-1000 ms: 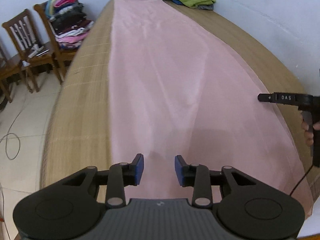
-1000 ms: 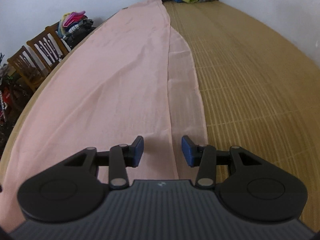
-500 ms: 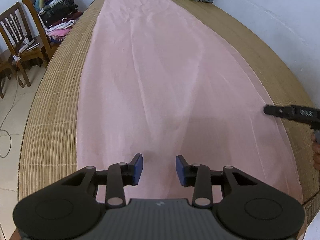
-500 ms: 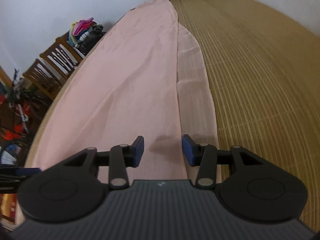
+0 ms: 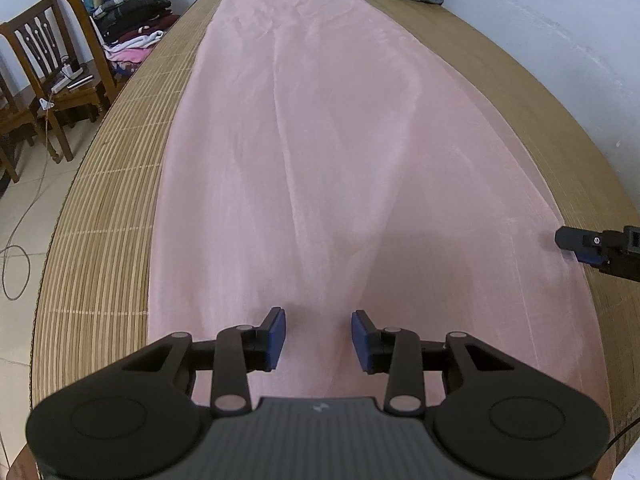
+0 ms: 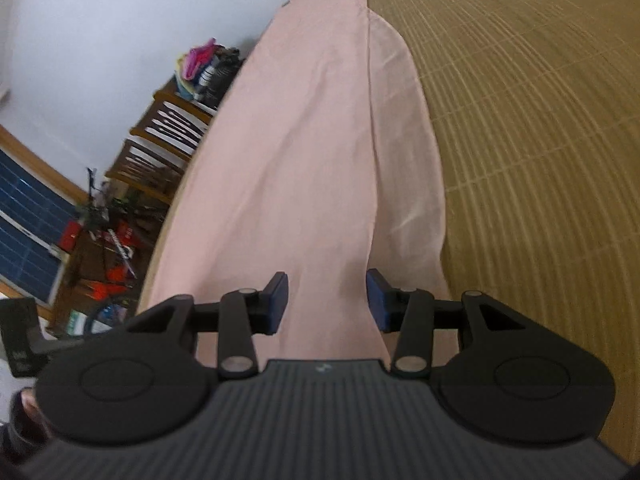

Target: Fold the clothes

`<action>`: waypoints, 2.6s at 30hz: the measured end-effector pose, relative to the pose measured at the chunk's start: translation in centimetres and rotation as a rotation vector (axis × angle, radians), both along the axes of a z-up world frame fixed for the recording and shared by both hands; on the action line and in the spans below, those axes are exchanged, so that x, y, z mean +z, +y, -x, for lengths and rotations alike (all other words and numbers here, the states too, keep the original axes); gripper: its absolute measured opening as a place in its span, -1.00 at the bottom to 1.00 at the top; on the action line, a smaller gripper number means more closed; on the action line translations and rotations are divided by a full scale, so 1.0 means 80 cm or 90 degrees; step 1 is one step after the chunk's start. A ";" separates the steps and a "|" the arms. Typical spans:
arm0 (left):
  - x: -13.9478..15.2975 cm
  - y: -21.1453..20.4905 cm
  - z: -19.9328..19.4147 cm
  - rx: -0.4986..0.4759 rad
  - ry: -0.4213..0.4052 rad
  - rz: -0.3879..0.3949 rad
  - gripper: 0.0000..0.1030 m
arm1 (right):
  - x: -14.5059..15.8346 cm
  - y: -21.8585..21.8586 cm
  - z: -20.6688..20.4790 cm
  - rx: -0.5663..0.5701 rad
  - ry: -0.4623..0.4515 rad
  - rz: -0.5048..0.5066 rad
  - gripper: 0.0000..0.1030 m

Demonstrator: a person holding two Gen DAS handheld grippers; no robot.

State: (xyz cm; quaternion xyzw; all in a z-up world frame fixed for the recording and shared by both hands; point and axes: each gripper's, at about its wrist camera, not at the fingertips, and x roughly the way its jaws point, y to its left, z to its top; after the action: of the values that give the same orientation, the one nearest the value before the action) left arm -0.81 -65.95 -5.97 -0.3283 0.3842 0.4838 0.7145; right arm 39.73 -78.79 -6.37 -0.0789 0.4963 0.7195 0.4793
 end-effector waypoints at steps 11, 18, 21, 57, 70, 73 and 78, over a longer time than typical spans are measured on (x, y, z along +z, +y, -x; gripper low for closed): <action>-0.003 -0.004 -0.013 0.006 0.011 0.007 -0.24 | 0.006 0.018 0.022 0.032 -0.036 -0.039 -0.19; -0.003 0.001 -0.018 0.003 0.024 0.010 -0.24 | 0.005 0.024 0.030 0.035 -0.059 -0.064 -0.30; -0.003 0.002 -0.021 0.004 0.031 0.012 -0.24 | 0.002 0.026 0.025 0.020 -0.055 -0.060 -0.46; -0.003 -0.003 -0.023 0.025 0.071 0.005 -0.21 | 0.043 0.087 -0.011 -0.122 -0.419 -0.171 -0.25; 0.006 -0.037 -0.004 0.104 0.099 0.007 -0.18 | 0.004 0.215 -0.001 -0.012 -0.367 -0.156 -0.11; 0.013 -0.062 0.010 0.122 0.097 0.000 -0.18 | 0.007 0.215 -0.023 -0.080 -0.385 -0.128 -0.10; 0.019 -0.107 0.040 0.143 0.083 -0.007 -0.18 | 0.039 0.141 -0.056 -0.139 -0.329 -0.123 -0.08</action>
State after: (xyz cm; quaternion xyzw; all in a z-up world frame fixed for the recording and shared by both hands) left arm -3.99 -74.54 -4.48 -0.3331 0.3878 0.5833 0.6312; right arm 44.17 -67.52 -3.24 -0.1593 0.2927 0.6636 0.6697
